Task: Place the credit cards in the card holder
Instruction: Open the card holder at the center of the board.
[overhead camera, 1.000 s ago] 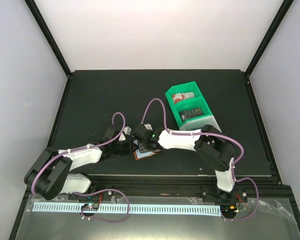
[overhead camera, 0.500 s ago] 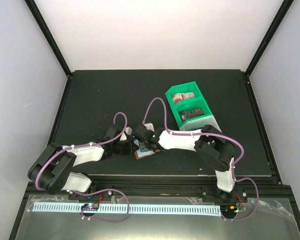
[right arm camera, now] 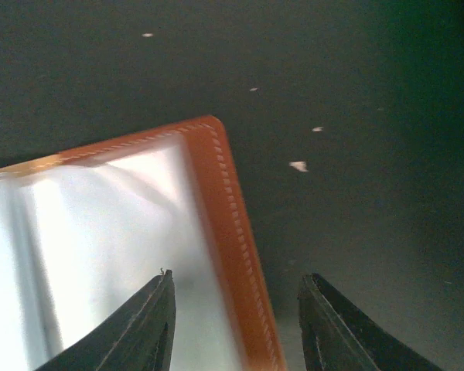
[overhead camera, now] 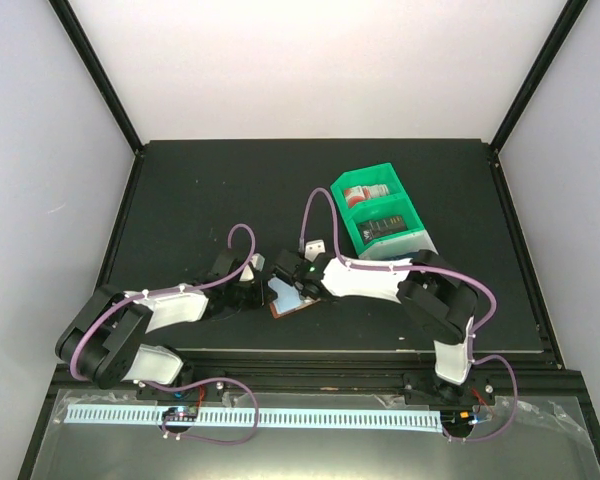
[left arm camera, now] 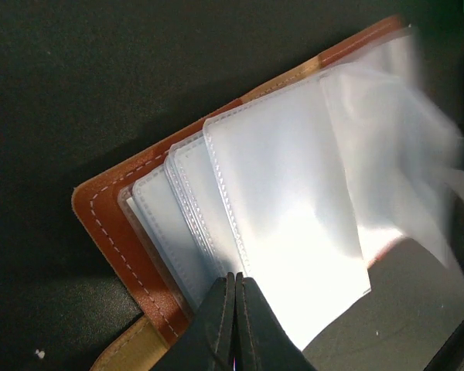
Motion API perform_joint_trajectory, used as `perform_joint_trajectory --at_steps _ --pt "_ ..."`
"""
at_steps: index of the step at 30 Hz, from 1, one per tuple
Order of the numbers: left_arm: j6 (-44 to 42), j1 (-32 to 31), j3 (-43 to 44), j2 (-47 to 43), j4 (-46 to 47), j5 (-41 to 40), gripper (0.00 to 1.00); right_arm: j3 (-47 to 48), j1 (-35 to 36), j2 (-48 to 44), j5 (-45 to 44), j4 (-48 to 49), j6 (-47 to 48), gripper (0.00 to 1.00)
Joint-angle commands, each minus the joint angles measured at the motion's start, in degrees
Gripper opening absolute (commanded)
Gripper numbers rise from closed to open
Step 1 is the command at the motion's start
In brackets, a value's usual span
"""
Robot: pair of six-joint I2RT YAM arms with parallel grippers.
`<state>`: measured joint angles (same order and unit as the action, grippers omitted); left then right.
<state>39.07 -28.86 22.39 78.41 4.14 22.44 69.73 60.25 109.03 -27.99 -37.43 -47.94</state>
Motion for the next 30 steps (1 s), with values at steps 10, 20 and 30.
perform_joint_trajectory --at_steps 10,20,30 --pt "-1.50 0.35 3.43 -1.49 -10.19 -0.93 0.02 -5.01 -0.65 -15.68 15.33 14.62 10.91 0.42" --pt "-1.70 0.41 4.10 -1.07 -8.71 1.41 0.02 -6.82 -0.57 -11.78 28.42 19.43 11.76 0.28" --pt "-2.43 0.38 4.24 2.48 -9.50 0.00 0.02 -0.80 2.34 -1.72 17.21 10.34 13.50 0.44"
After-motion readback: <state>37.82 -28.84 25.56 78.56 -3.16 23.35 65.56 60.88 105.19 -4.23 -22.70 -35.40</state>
